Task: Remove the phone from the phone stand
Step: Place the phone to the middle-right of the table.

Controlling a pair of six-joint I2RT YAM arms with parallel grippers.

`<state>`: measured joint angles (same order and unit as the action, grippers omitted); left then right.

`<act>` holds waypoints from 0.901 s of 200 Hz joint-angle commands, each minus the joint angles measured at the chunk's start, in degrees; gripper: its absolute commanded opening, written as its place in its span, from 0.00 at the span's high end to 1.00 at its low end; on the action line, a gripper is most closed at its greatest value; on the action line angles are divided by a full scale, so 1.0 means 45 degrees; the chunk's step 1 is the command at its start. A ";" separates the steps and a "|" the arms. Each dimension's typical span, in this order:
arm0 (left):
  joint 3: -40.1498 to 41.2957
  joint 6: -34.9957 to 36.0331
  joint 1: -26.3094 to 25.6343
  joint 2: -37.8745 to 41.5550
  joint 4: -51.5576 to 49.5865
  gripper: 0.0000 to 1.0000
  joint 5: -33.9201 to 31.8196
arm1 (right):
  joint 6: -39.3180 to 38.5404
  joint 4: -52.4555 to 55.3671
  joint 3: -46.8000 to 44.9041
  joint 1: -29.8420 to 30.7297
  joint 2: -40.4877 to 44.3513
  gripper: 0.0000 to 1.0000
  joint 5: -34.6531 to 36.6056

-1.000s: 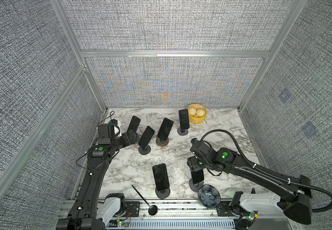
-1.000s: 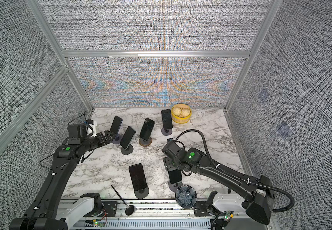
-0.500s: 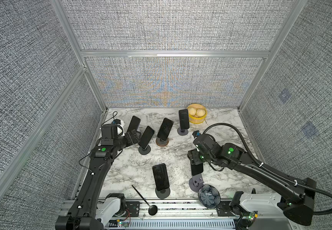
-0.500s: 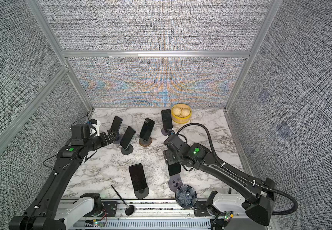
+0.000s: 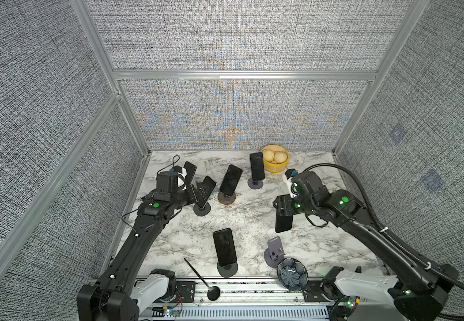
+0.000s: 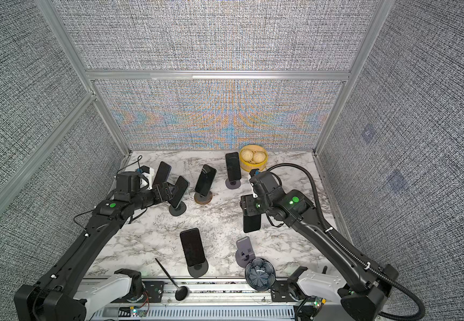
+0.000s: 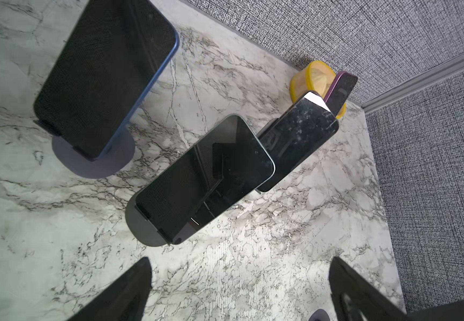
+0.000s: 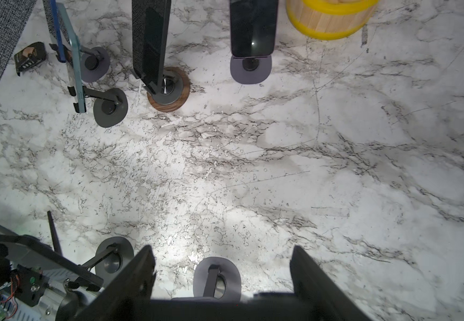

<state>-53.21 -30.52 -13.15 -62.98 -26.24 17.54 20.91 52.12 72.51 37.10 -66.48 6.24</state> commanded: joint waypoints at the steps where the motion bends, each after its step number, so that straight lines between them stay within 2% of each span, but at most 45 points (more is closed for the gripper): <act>1: 0.0005 -0.0239 -0.0176 -0.0092 0.0519 0.01 -0.0182 | -0.0535 0.0184 0.0083 -0.0720 0.0125 0.33 -0.0439; 109: 0.0462 -0.0001 -0.0553 0.0045 0.0884 0.01 -0.0142 | -0.1118 -0.1897 -0.1002 -0.5466 -0.0448 0.34 -0.2046; 180: 0.0318 0.0153 -0.0554 -0.0541 0.1021 0.01 0.0114 | -0.1128 -0.3194 -0.2001 -0.7205 -0.1493 0.34 -0.2495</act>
<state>-50.81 -30.81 -15.62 -64.49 -22.44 16.95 16.19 41.65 64.25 6.13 -71.92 -3.49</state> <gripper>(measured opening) 0.995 0.733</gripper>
